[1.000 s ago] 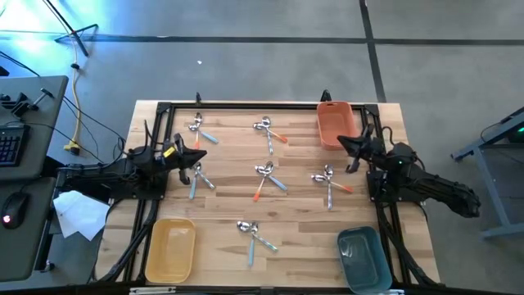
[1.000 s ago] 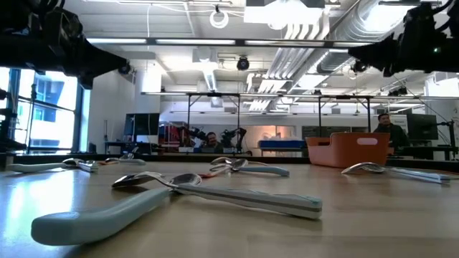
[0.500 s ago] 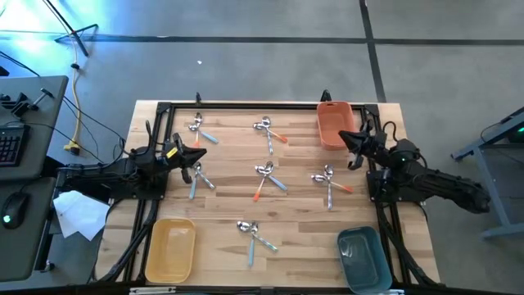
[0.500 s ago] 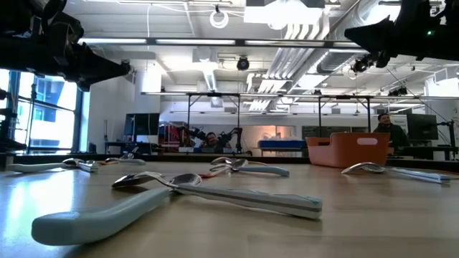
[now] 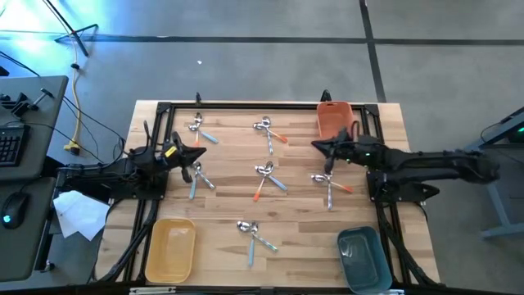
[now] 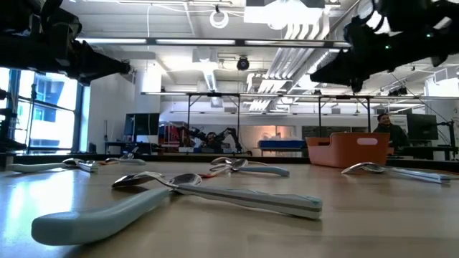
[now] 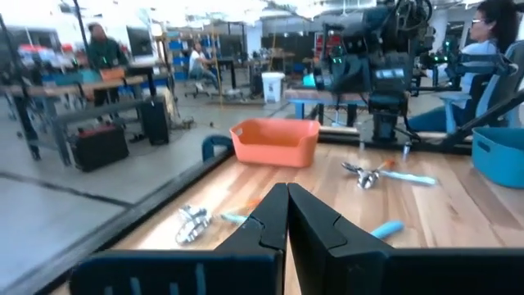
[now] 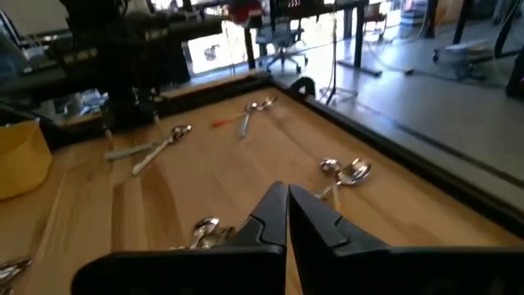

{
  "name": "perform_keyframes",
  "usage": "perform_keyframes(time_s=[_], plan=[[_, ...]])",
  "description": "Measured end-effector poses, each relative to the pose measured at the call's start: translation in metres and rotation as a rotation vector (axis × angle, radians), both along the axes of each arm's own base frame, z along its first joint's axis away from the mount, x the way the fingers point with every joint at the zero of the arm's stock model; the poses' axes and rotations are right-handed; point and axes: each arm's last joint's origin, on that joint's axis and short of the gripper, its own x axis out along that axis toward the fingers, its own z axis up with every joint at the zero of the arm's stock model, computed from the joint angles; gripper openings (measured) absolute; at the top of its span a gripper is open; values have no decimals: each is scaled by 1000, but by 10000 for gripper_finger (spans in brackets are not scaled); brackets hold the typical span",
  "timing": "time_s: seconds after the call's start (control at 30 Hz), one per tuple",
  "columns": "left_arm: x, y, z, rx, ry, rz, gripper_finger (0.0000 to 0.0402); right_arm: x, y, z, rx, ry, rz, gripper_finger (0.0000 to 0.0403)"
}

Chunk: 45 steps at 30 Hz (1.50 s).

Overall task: Sort silverware by color (type)
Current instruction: Put the middle right blue spoon into the orange bin

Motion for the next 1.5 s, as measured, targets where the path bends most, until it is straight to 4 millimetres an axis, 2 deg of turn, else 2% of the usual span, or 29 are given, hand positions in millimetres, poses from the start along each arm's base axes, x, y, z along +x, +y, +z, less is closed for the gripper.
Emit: perform_keyframes(time_s=[0.43, 0.53, 0.8, 0.93, 1.23, 1.33, 1.5], plan=[[-3, 1, 18, 172, -114, 85, 1, 95, 26, 10, 54, 275, 207, 6], [-4, 2, 22, 205, -146, 105, 1, 114, 31, 8, 79, 383, 223, 34], [-5, 6, 22, 158, -173, 139, 1, 158, 35, 4, 240, 619, 128, 150], [-5, 7, 23, 159, -172, 153, 1, 176, 35, -9, 297, 759, 82, 178], [-6, 12, 28, 170, -223, 203, 1, 211, 34, -55, 422, 912, 48, 170], [-5, 13, 26, 151, -212, 210, 1, 220, 35, -66, 405, 946, 54, 167], [-5, 15, 28, 150, -225, 224, 0, 226, 34, -70, 398, 971, 26, 141]])
